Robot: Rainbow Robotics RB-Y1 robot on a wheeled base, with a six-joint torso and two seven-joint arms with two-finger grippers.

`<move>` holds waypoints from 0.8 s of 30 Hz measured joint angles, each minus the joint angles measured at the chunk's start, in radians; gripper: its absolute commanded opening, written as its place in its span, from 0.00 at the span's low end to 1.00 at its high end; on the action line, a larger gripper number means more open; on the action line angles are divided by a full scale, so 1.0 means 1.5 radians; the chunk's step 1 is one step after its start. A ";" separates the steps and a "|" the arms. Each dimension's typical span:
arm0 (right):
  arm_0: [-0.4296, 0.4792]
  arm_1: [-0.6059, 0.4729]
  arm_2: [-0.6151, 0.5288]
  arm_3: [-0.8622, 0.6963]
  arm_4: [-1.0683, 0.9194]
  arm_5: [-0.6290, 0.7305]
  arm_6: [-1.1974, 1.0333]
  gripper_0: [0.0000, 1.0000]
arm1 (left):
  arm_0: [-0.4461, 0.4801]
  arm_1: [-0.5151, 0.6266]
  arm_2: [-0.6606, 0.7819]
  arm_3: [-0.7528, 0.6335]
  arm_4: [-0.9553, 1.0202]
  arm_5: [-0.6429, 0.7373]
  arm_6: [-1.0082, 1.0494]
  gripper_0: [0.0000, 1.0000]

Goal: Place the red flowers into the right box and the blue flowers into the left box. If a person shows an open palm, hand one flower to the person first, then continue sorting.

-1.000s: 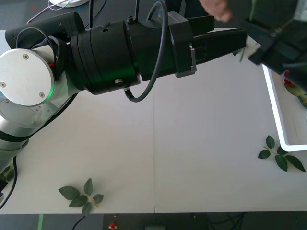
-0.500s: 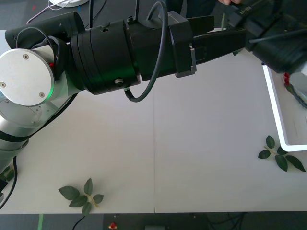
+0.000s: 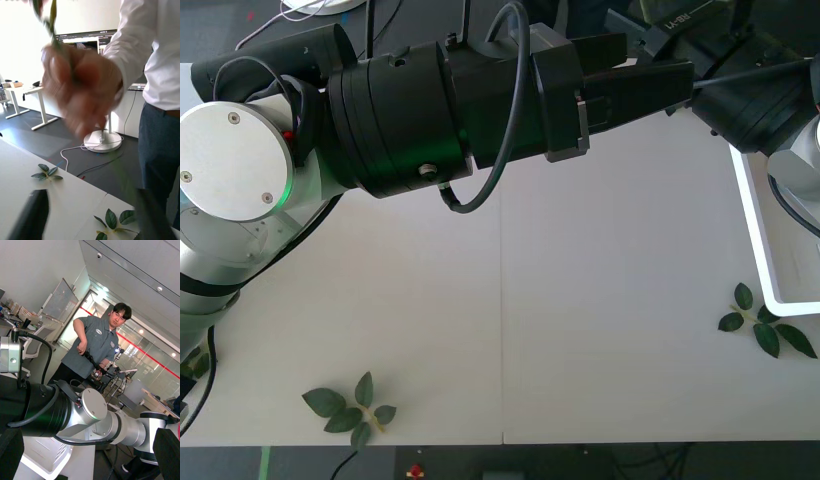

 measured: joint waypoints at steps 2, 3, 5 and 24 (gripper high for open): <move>0.000 0.000 0.001 0.000 -0.001 0.000 0.000 1.00 | 0.000 0.000 0.000 0.000 0.000 0.000 0.000 1.00; 0.000 0.000 0.001 0.000 -0.002 0.000 0.000 1.00 | 0.000 0.000 0.000 0.000 0.000 0.000 0.000 1.00; 0.000 0.000 0.001 0.000 -0.005 0.000 0.000 1.00 | 0.000 0.000 0.000 0.000 0.000 0.000 0.000 1.00; 0.116 -0.020 -0.204 -0.024 -0.111 0.425 -0.046 1.00 | 0.002 0.098 0.026 -0.019 0.095 -0.004 -0.017 1.00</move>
